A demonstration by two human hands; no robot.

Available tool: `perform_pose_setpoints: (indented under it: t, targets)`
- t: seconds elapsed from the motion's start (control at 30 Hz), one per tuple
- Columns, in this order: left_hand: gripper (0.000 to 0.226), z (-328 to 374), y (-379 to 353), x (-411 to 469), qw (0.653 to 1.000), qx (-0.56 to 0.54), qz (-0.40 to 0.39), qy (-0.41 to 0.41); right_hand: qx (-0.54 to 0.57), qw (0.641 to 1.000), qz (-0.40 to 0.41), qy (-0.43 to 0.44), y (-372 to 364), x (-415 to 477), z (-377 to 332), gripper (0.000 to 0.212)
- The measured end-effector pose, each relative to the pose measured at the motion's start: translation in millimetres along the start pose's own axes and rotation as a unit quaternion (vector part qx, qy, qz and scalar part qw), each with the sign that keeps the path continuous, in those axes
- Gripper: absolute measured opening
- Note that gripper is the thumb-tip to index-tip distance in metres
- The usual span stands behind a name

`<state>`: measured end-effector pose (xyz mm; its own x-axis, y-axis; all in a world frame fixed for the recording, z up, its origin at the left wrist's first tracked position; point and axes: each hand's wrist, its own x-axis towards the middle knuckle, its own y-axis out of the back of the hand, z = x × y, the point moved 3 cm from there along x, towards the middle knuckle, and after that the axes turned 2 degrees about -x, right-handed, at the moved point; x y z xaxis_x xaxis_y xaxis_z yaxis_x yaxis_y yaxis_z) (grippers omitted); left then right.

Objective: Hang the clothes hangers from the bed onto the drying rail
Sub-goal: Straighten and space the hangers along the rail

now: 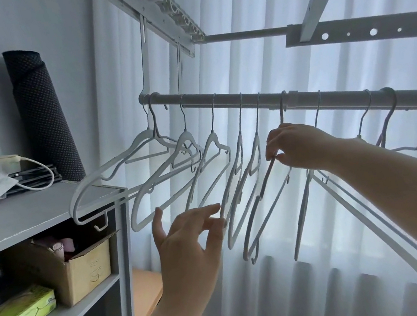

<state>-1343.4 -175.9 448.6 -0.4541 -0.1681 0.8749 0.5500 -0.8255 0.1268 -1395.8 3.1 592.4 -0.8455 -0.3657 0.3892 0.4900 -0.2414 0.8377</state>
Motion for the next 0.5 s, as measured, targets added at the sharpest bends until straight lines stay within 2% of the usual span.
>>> perform_pose_setpoints:
  t: [0.17,0.37,0.5]
  targets:
    - [0.019,1.0,0.6,0.0,0.999,-0.034,0.013,0.02,0.003,1.0,-0.003,-0.002,-0.1,-1.0,0.7,0.027]
    - [0.03,6.9,-0.9,-1.1,0.998,-0.056,-0.005,0.028,-0.006,1.0,0.003,0.0,-1.1,-3.9,2.9,0.03]
    - [0.018,5.7,-4.4,-2.5,0.998,-0.049,-0.006,0.028,-0.009,1.0,0.006,0.001,-2.1,-5.1,3.5,0.034]
